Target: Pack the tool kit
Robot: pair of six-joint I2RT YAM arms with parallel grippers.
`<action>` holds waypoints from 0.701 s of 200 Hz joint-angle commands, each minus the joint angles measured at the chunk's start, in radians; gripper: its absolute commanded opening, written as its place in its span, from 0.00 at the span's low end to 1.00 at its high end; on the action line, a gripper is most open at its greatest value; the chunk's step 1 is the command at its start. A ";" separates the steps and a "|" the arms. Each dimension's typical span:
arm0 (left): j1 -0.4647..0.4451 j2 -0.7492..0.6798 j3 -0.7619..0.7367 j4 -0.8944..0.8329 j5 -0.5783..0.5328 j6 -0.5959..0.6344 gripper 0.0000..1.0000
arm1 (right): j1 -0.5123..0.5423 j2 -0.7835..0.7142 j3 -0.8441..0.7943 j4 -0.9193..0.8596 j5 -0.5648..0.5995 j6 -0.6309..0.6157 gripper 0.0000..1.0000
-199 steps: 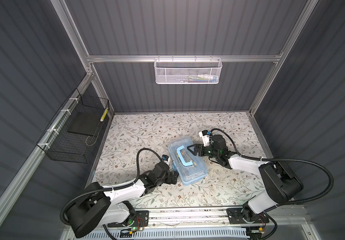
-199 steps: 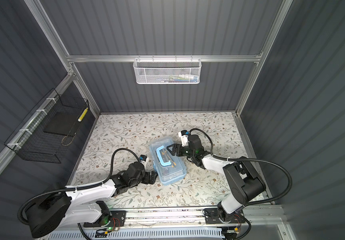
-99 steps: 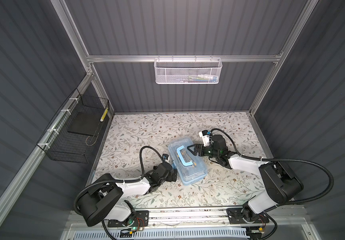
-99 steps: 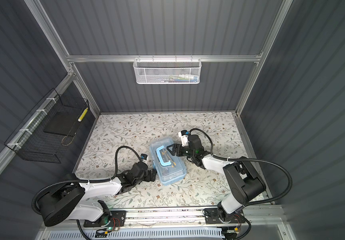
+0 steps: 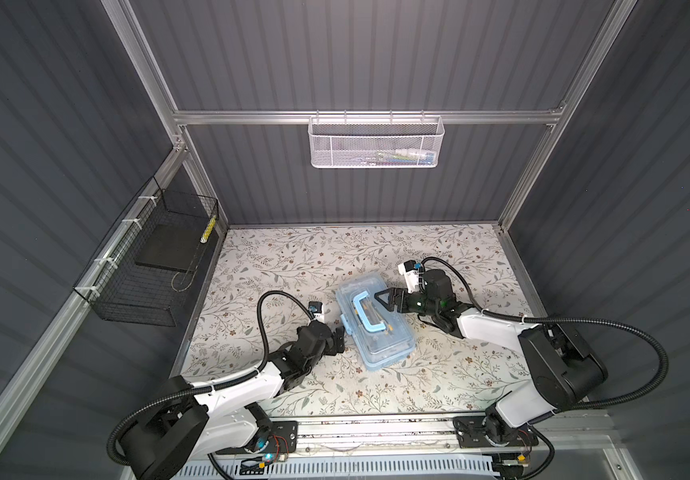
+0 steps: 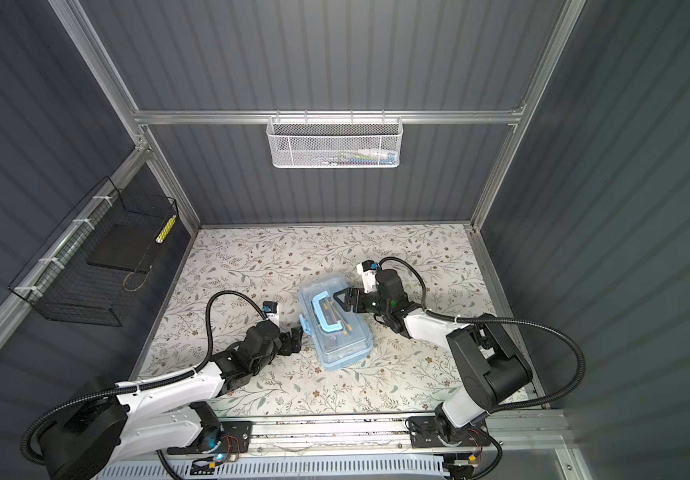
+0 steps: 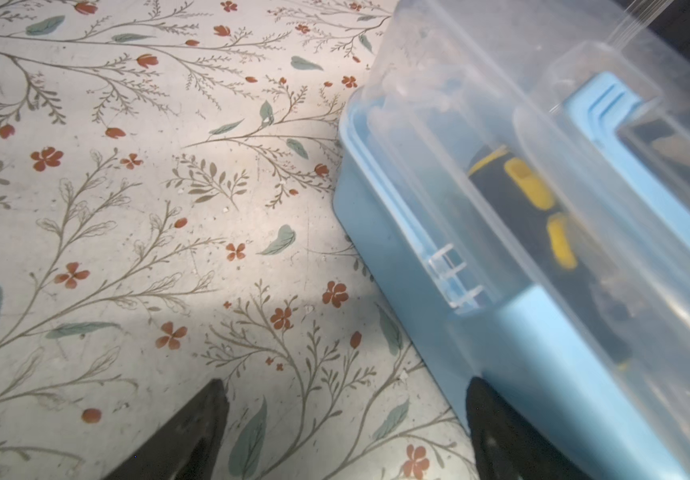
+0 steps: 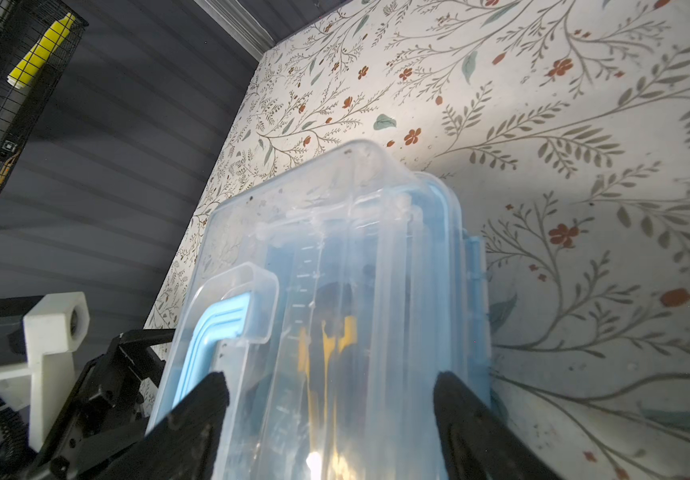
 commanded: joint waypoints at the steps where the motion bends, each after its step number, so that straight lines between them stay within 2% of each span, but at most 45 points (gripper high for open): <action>1: 0.002 0.030 -0.013 0.082 0.077 -0.014 0.89 | 0.019 0.045 -0.035 -0.121 -0.039 0.023 0.80; 40: 0.003 0.059 -0.045 0.227 0.158 -0.116 0.85 | 0.019 0.035 -0.040 -0.130 -0.033 0.017 0.80; 78: 0.004 -0.025 -0.092 0.281 0.157 -0.190 0.77 | 0.019 0.038 -0.044 -0.123 -0.033 0.020 0.80; 114: 0.012 -0.085 -0.132 0.314 0.139 -0.223 0.75 | 0.019 0.048 -0.044 -0.110 -0.038 0.026 0.80; 140: 0.015 -0.056 -0.141 0.368 0.159 -0.240 0.74 | 0.019 0.053 -0.043 -0.109 -0.040 0.026 0.80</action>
